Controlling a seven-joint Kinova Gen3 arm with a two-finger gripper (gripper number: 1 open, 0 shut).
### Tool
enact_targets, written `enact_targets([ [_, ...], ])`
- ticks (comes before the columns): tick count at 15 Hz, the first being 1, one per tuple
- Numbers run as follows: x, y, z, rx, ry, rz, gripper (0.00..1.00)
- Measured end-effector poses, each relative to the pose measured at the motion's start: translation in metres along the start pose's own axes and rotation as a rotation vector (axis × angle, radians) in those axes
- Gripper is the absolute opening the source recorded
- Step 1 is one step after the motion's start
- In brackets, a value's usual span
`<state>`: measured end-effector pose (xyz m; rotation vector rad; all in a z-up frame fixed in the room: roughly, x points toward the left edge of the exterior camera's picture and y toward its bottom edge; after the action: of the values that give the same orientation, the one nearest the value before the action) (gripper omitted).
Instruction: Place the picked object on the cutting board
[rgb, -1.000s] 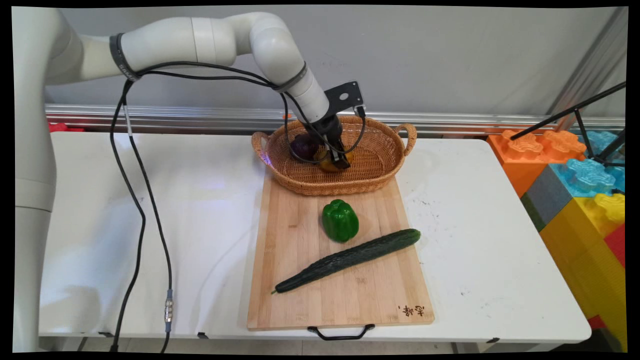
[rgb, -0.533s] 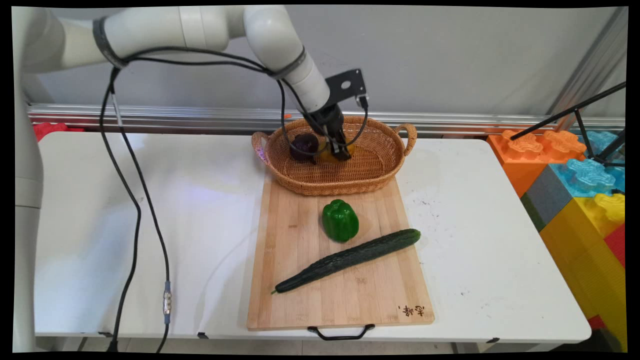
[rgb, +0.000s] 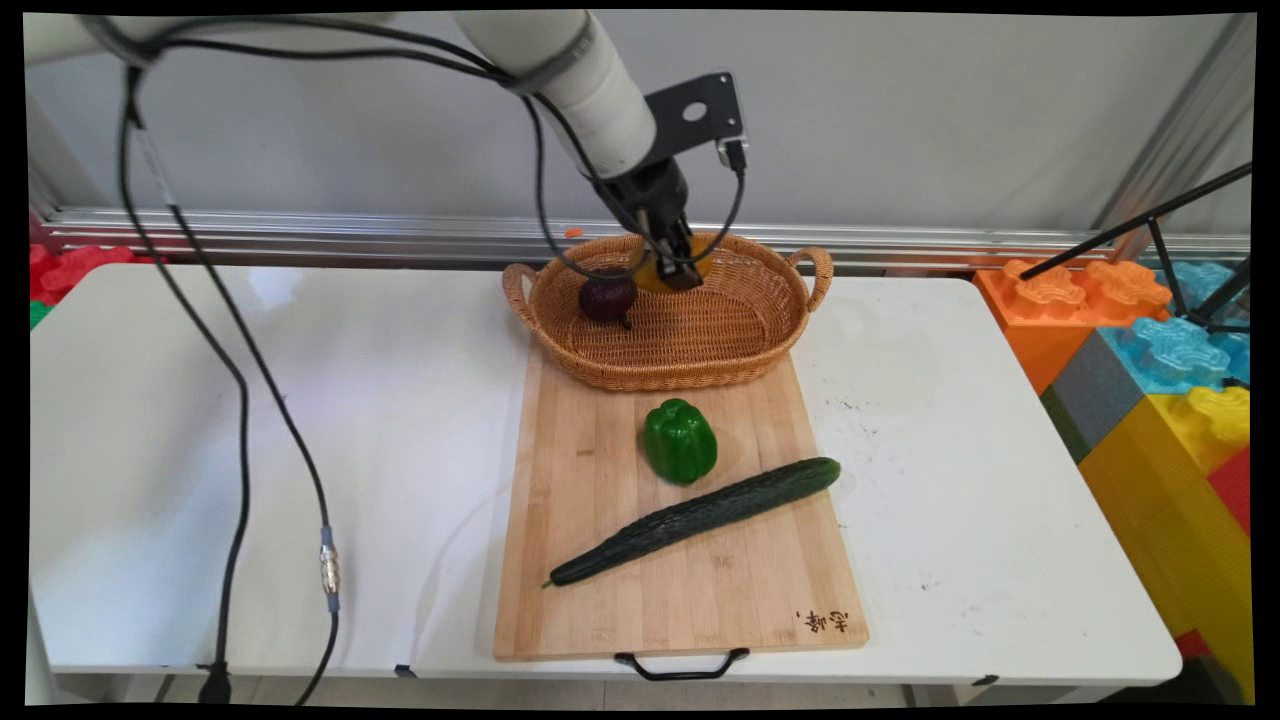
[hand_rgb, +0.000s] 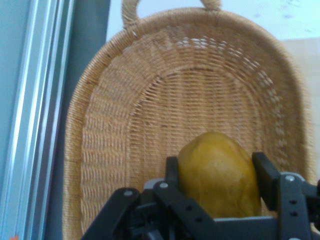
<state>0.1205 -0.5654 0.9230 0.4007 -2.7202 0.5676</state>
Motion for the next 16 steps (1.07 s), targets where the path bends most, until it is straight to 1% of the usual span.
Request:
enact_targets([
  [2, -0.007, 0.009, -0.02, -0.01, -0.008, 0.017, 0.0],
  [4, -0.026, 0.02, -0.047, -0.016, -0.034, 0.045, 0.0],
  [6, -0.041, 0.032, -0.063, -0.016, -0.052, 0.063, 0.0],
  [8, -0.063, 0.05, -0.077, -0.006, -0.087, 0.077, 0.0],
  [10, -0.088, 0.071, -0.086, 0.019, -0.139, 0.07, 0.0],
  [11, -0.1, 0.083, -0.088, 0.022, -0.152, 0.063, 0.0],
  [14, -0.122, 0.118, -0.082, 0.003, -0.137, 0.053, 0.0],
  [16, -0.128, 0.138, -0.074, -0.015, -0.113, 0.054, 0.0],
])
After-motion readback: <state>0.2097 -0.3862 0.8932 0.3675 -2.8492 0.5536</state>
